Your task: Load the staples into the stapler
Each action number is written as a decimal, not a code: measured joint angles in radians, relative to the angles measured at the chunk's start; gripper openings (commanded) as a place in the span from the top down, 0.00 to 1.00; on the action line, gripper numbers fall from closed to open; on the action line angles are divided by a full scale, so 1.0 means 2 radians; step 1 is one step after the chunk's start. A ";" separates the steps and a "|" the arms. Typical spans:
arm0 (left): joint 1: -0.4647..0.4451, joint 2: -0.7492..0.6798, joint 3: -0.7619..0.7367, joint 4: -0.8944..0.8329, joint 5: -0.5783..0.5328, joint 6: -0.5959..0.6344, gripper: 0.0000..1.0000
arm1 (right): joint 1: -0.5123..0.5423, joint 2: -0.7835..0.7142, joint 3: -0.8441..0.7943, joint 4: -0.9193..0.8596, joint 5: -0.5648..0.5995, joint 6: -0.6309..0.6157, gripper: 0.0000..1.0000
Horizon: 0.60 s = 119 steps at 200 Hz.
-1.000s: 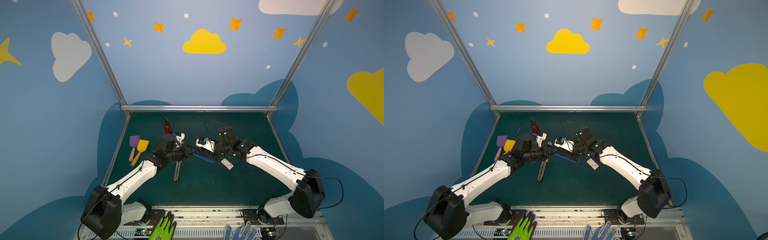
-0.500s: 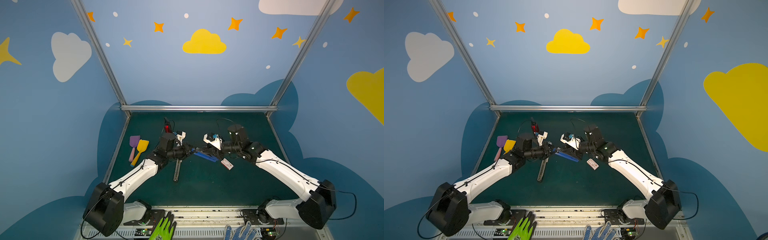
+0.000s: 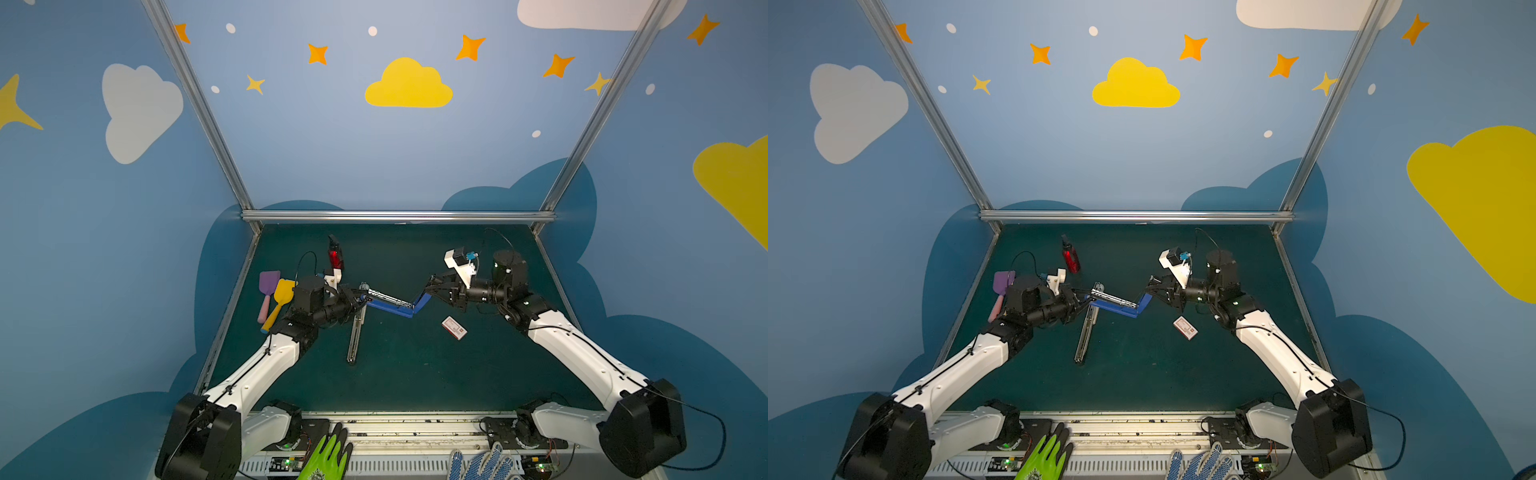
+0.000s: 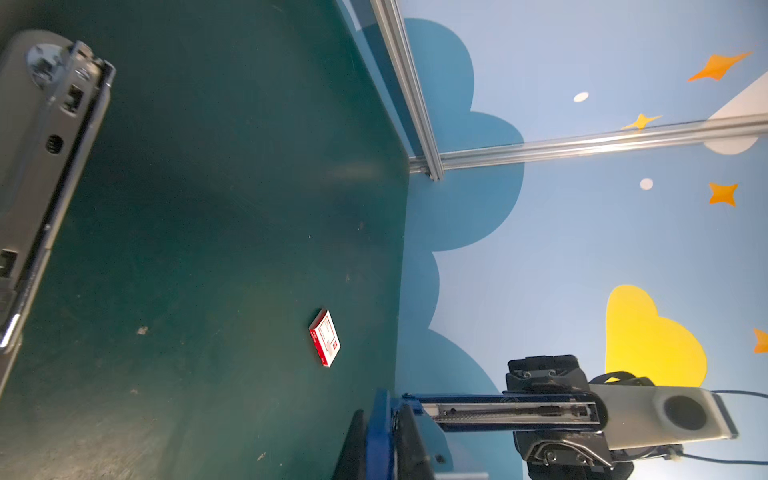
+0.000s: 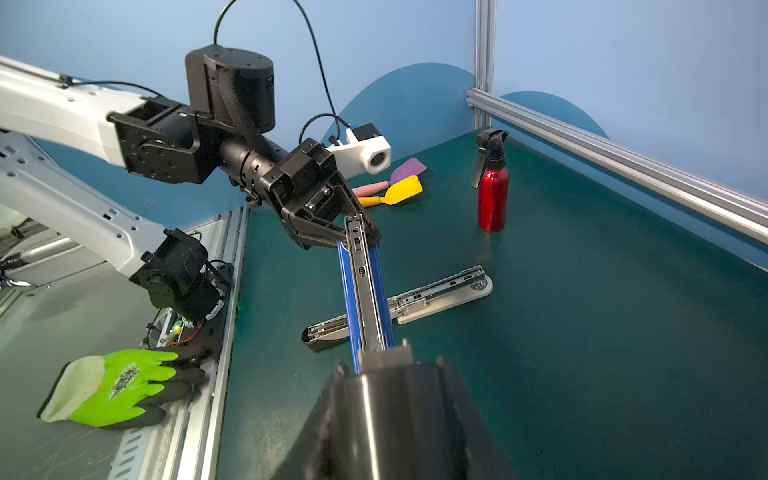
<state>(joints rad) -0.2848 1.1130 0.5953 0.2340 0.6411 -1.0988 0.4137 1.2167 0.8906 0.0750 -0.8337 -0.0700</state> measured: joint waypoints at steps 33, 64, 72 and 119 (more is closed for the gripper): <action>0.029 -0.027 -0.018 0.022 0.005 -0.034 0.96 | -0.022 -0.011 -0.034 0.052 -0.012 0.048 1.00; 0.045 -0.047 -0.027 0.035 0.014 -0.059 0.96 | -0.033 -0.011 -0.050 0.094 -0.027 0.091 1.00; 0.048 -0.052 -0.029 0.041 0.015 -0.067 0.96 | -0.035 -0.011 -0.051 0.107 -0.030 0.101 1.00; 0.062 -0.084 -0.056 0.070 0.016 -0.108 0.96 | -0.044 0.003 -0.079 0.184 -0.056 0.152 1.00</action>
<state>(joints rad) -0.1604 0.9443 0.4843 0.3737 0.6739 -1.3155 0.3264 1.2236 0.7334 0.4427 -0.9455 0.2337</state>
